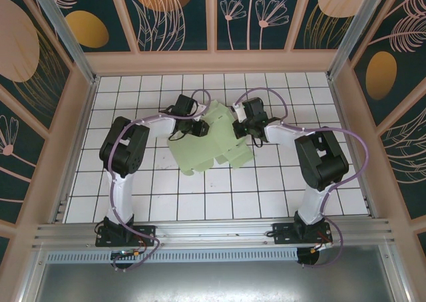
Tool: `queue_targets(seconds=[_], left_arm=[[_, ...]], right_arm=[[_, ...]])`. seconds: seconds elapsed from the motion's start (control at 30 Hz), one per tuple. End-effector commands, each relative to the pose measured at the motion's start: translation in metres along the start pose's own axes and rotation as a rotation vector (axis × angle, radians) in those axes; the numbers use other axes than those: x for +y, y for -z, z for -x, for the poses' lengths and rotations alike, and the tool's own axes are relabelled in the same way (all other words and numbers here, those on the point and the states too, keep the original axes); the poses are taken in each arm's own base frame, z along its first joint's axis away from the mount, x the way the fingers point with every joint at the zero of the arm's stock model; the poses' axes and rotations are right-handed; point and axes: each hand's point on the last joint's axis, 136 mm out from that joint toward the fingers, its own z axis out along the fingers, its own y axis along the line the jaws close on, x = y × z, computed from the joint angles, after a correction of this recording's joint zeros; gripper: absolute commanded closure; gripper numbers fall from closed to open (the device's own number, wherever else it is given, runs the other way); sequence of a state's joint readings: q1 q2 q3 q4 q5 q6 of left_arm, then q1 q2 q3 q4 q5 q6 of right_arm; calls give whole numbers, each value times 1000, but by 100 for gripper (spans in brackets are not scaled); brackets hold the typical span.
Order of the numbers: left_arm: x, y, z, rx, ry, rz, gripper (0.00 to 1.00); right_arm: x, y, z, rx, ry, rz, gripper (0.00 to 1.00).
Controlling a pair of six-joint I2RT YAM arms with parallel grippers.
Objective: Fold the paper box
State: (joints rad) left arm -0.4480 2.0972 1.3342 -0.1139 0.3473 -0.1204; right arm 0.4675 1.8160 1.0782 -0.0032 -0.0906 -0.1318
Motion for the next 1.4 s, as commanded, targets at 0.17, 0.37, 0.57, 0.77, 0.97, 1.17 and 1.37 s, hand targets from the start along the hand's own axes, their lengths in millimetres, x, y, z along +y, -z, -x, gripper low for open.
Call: queue_targets(seconds=[0.17,0.37,0.57,0.77,0.97,1.17,1.37], left_arm=[[9,-5,-27,99,98,9,83],[16,-22,-68,201,92,28,99],[24,-18,-67,181,89,97,91],[1,26,13,-116,98,45,51],[-14,76,80,-307,107,11,28],[-22,81,123,-333,146,-23,19],[-31,67,153,-319,175,-105,47]], right_arm=[[-11,14,37,-108,-11,-54,100],[-12,13,37,-108,-12,-61,100],[-9,12,41,-115,-15,-43,100],[-9,15,42,-122,-5,-40,100],[-9,16,39,-114,43,-89,100],[3,15,36,-122,93,-79,100],[9,16,36,-125,123,-84,100]])
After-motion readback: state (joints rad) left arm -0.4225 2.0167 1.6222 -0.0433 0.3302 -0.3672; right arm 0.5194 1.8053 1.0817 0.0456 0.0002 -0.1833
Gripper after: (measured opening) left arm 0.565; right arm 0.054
